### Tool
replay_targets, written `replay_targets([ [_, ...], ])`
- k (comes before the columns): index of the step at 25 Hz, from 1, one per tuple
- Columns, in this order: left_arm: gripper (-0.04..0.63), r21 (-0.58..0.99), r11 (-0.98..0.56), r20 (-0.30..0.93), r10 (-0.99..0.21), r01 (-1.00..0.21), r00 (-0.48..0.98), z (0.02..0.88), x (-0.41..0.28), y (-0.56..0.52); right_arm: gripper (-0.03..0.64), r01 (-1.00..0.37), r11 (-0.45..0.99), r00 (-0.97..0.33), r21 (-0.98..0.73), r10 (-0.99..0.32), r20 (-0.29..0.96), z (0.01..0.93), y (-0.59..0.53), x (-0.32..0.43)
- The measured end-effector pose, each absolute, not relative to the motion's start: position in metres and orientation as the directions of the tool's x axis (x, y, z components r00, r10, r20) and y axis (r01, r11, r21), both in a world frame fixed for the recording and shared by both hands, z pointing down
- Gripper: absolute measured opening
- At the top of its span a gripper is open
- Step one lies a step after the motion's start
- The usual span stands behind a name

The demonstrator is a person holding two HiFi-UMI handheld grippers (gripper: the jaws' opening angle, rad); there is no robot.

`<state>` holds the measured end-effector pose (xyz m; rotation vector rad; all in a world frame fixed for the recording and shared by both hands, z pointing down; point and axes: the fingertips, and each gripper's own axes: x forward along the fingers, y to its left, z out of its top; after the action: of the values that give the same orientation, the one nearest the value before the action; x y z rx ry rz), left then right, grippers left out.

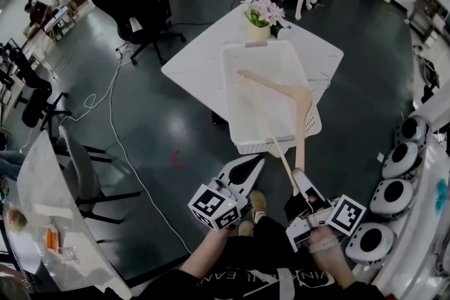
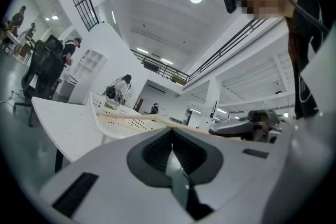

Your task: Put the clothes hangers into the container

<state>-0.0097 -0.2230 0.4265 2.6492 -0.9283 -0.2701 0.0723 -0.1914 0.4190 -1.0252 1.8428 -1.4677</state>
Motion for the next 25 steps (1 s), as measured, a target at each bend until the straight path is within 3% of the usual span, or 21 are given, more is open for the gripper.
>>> replay_targets([
  [25,0.009,0.393,-0.717,-0.082,-0.651,-0.576,0.755,0.437,-0.021,-0.255,0.067,-0.346,0.068,-0.619,-0.936,-0.766,0.173,0.429,-0.251,0.067],
])
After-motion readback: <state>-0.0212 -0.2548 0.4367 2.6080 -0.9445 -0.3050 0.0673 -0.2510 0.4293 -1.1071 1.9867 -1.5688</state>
